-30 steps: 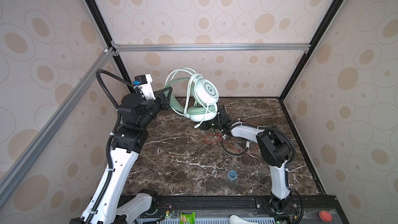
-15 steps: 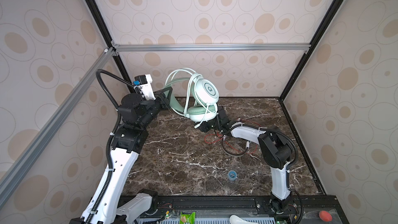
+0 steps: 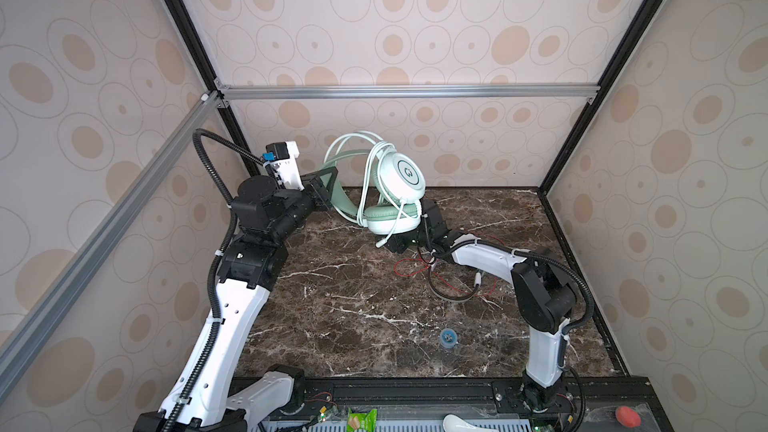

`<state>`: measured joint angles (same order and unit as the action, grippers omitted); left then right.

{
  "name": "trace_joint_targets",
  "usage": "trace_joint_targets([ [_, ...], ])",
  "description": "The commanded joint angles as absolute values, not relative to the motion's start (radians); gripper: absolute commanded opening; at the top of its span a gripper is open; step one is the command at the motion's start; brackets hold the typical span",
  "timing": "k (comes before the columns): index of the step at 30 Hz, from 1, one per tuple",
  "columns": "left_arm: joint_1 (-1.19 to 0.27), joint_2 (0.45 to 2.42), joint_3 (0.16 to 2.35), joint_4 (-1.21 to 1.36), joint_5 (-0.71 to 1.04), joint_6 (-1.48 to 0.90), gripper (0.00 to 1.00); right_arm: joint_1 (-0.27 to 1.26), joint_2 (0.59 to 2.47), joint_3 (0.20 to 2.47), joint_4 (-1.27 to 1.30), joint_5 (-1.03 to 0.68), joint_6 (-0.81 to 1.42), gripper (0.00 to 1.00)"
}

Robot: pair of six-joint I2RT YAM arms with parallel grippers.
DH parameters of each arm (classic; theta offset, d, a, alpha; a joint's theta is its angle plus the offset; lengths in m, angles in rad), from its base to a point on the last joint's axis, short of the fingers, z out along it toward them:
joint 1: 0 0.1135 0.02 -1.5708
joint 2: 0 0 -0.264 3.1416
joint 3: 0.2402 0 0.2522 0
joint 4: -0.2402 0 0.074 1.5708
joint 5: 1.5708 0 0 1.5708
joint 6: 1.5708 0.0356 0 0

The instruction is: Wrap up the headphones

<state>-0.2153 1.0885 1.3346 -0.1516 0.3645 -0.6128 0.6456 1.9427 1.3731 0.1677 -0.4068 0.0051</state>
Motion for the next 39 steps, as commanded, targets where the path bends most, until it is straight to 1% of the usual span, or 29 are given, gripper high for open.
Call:
trace_joint_targets([
  [1, -0.219, 1.074, 1.41, -0.074, 0.387, -0.68, 0.0, 0.653, 1.922, 1.356, 0.186, -0.428, -0.008, 0.53],
  [4, -0.218, 1.072, 1.41, -0.074, 0.391, -0.688, 0.0, 0.652, 1.931, 1.354, 0.209, -0.435, 0.015, 0.52],
  [7, -0.219, 1.071, 1.41, -0.073, 0.389, -0.696, 0.0, 0.652, 1.943, 1.357, 0.229, -0.443, 0.035, 0.47],
  [9, -0.218, 1.069, 1.41, -0.073, 0.39, -0.698, 0.0, 0.652, 1.951, 1.361, 0.231, -0.446, 0.044, 0.41],
  [14, -0.218, 1.062, 1.405, -0.074, 0.383, -0.709, 0.0, 0.651, 1.957, 1.361, 0.235, -0.445, 0.065, 0.22],
  [21, -0.218, 1.06, 1.414, -0.066, 0.314, -0.741, 0.0, 0.655, 1.937, 1.307, 0.242, -0.43, 0.102, 0.05],
  [24, -0.217, 1.068, 1.42, -0.058, 0.27, -0.764, 0.0, 0.667, 1.917, 1.284, 0.212, -0.397, 0.104, 0.0],
  [32, -0.215, 1.107, 1.4, 0.0, 0.16, -0.856, 0.0, 0.722, 1.841, 1.188, 0.15, -0.341, 0.116, 0.0],
  [36, -0.215, 1.124, 1.356, 0.039, 0.129, -0.898, 0.0, 0.746, 1.798, 1.161, 0.114, -0.325, 0.129, 0.0],
  [39, -0.215, 1.13, 1.312, 0.062, 0.092, -0.919, 0.0, 0.772, 1.767, 1.166, 0.052, -0.281, 0.123, 0.0],
])
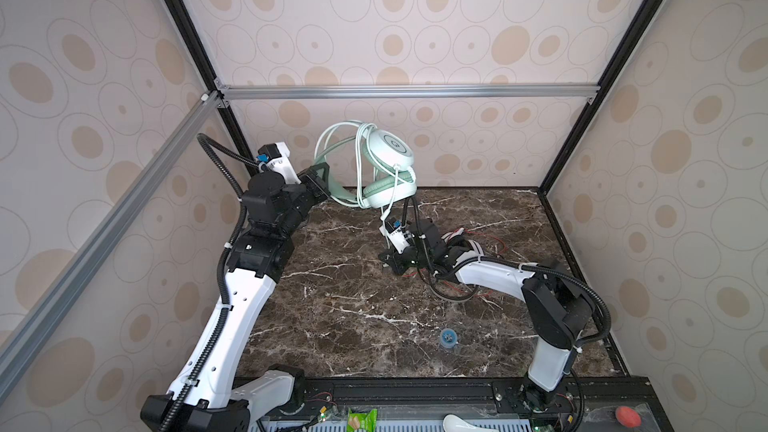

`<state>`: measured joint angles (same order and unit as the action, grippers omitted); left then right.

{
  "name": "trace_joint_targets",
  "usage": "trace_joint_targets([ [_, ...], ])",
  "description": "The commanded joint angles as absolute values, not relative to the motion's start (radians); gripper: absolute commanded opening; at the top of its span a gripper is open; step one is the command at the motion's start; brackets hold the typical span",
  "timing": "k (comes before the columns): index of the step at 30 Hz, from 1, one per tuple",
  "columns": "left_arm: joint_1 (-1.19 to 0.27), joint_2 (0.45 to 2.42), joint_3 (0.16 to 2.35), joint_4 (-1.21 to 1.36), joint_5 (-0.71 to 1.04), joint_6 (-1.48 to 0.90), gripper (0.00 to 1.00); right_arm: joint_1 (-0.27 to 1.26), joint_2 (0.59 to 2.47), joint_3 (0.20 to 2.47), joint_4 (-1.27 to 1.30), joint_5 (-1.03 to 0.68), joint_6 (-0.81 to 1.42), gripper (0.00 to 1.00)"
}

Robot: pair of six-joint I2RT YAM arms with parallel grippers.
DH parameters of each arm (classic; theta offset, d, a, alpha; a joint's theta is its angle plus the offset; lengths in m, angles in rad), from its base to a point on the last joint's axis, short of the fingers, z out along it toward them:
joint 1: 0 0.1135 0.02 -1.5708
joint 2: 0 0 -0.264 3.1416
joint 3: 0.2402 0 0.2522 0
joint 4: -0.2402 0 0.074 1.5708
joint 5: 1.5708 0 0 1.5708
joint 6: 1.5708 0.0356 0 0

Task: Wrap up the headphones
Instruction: 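Open the right gripper and release the plug end, then lower the headset with the left gripper while the right gripper reaches toward it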

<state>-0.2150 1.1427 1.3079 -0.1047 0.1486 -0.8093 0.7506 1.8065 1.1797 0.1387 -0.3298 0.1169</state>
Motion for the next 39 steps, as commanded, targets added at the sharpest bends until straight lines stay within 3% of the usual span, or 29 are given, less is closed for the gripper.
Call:
trace_joint_targets([
  [1, -0.215, 1.133, 1.301, 0.066, 0.078, -0.925, 0.0, 0.781, 1.756, 1.166, 0.034, -0.269, 0.124, 0.0],
  [25, -0.214, 1.304, 1.203, 0.111, -0.136, -0.873, 0.0, 1.005, 1.595, 1.264, -0.355, 0.003, -0.058, 0.0],
  [39, -0.238, 1.324, 1.146, 0.007, -0.304, -0.596, 0.0, 1.065, 1.675, 1.592, -0.629, 0.104, -0.143, 0.0],
])
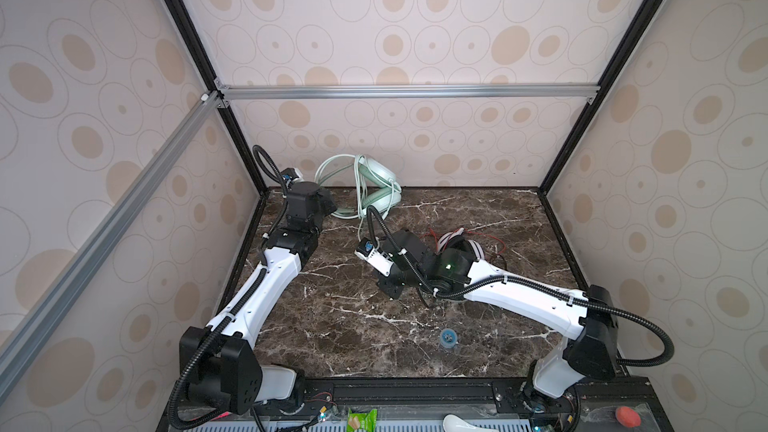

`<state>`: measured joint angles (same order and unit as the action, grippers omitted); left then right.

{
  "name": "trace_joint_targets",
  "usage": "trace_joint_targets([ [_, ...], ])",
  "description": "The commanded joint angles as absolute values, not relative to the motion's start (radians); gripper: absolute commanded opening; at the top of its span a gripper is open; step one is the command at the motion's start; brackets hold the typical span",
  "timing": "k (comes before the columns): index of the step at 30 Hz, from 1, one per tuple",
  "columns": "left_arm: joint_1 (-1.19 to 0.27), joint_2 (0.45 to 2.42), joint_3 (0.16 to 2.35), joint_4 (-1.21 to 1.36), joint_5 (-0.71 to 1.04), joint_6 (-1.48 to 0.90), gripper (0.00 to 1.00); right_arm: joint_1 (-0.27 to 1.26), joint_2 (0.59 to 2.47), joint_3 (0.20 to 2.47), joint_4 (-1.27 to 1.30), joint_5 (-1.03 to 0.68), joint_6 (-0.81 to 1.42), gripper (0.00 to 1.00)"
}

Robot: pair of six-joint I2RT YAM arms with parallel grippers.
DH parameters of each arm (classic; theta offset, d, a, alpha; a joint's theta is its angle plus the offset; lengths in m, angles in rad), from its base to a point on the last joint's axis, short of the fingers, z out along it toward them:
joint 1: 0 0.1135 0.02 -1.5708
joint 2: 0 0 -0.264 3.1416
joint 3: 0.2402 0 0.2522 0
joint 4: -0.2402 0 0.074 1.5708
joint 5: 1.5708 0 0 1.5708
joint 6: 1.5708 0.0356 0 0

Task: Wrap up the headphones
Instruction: 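Lower the headset with the left gripper while the right gripper reaches toward it, then set the wrapped green headset on the table with the left gripper while right withdraws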

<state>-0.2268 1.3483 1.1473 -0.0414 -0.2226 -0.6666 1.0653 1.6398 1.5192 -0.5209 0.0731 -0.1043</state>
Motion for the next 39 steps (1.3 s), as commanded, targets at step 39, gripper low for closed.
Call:
trace_joint_targets([
  [39, -0.356, 1.12, 0.952, -0.231, -0.006, -0.146, 0.0, 0.875, 1.927, 2.259, -0.991, 0.388, -0.407, 0.0],
])
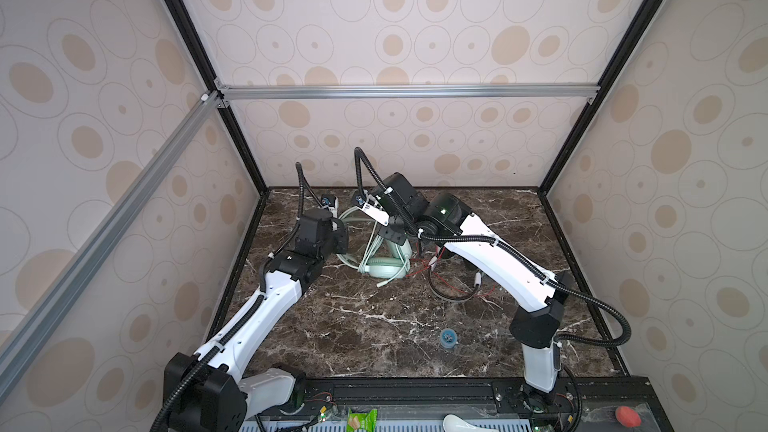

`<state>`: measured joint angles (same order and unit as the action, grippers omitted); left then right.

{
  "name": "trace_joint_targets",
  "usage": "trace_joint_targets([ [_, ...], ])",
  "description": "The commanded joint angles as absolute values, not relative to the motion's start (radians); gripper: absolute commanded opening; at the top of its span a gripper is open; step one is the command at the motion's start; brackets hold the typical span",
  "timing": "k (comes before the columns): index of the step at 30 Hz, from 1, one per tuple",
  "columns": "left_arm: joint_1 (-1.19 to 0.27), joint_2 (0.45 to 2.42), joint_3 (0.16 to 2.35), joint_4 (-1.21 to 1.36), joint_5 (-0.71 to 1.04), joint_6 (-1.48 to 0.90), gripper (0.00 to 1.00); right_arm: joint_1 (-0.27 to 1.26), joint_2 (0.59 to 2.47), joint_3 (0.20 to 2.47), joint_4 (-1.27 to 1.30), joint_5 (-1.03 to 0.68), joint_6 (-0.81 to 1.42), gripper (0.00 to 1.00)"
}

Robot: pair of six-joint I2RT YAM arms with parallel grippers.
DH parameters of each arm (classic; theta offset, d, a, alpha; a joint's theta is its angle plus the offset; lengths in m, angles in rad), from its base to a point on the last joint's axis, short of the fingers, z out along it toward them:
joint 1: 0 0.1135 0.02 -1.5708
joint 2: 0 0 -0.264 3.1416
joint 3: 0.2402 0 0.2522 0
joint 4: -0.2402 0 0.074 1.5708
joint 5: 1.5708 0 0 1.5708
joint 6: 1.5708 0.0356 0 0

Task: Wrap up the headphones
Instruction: 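Set the wrapped green headset on the table with the left gripper while right withdraws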

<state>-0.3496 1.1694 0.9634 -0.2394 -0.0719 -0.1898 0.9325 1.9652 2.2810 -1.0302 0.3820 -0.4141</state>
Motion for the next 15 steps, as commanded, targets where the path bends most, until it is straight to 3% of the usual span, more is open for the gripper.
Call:
trace_joint_targets([
  [1, -0.355, 1.112, 0.946, -0.228, 0.001, -0.145, 0.0, 0.855, 1.915, 2.242, -0.984, 0.355, -0.388, 0.0],
  [8, -0.356, 1.062, 0.911, -0.196, 0.086, -0.158, 0.0, 0.757, 1.862, 2.119, -0.93, 0.189, -0.325, 0.0],
  [15, -0.357, 1.041, 0.901, -0.184, 0.114, -0.178, 0.0, 0.702, 1.828, 2.012, -0.882, 0.127, -0.272, 0.0],
])
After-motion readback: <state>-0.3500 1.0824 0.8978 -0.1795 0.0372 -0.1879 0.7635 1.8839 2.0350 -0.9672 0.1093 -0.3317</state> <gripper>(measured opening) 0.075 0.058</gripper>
